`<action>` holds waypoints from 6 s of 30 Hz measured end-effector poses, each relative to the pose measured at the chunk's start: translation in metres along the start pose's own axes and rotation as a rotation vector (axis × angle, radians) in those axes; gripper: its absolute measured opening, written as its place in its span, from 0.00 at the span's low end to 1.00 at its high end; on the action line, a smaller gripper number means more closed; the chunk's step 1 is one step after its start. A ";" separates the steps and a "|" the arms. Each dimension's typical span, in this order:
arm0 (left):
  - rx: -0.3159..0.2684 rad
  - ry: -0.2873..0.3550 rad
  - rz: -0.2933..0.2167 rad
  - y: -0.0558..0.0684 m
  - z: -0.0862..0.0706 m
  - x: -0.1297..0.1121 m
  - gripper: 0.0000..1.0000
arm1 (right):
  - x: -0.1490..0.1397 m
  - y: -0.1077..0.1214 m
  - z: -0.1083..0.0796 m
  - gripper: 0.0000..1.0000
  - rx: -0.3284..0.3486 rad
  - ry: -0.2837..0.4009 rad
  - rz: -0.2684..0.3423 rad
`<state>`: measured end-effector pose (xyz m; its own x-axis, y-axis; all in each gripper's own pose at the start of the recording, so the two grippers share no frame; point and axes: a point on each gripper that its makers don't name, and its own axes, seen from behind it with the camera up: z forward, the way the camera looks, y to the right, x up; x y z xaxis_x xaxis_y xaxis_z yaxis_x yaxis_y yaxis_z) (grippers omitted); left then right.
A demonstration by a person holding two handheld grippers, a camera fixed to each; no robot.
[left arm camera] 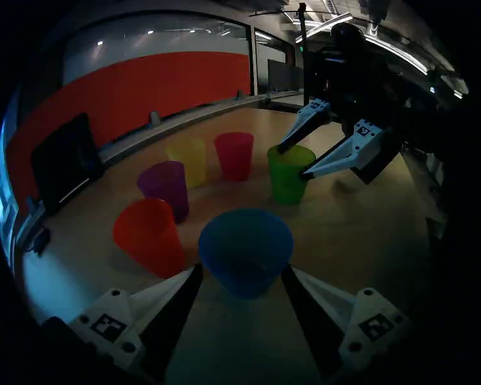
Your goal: Pour water
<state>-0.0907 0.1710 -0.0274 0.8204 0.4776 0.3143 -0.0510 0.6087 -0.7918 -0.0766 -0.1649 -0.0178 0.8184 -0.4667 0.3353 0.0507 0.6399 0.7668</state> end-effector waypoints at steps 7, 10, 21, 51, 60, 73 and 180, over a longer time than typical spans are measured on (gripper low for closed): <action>-0.003 -0.008 -0.012 0.001 -0.004 -0.003 0.90 | -0.003 0.002 -0.004 1.00 -0.007 -0.003 0.014; 0.002 -0.012 -0.009 0.001 -0.007 -0.004 0.91 | -0.006 0.002 -0.007 1.00 -0.012 -0.006 0.019; 0.043 -0.003 -0.031 -0.002 -0.028 -0.009 0.90 | -0.016 0.006 -0.033 1.00 -0.057 0.001 0.039; 0.353 0.213 -0.160 -0.060 -0.102 0.005 0.90 | 0.020 0.049 -0.107 1.00 -0.318 0.232 0.209; 0.456 0.305 -0.183 -0.077 -0.121 0.017 0.90 | 0.032 0.073 -0.120 1.00 -0.446 0.324 0.241; 0.594 0.413 -0.210 -0.094 -0.142 0.037 0.90 | 0.049 0.100 -0.146 1.00 -0.659 0.450 0.239; 0.885 0.538 -0.327 -0.132 -0.149 -0.001 0.98 | 0.066 0.097 -0.206 1.00 -0.911 0.601 0.256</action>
<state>0.0002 -0.0042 -0.0008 1.0000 -0.0001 0.0000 0.0001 0.9999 0.0144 0.0997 -0.0077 -0.0338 0.9956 -0.0447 -0.0821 0.0401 0.9976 -0.0565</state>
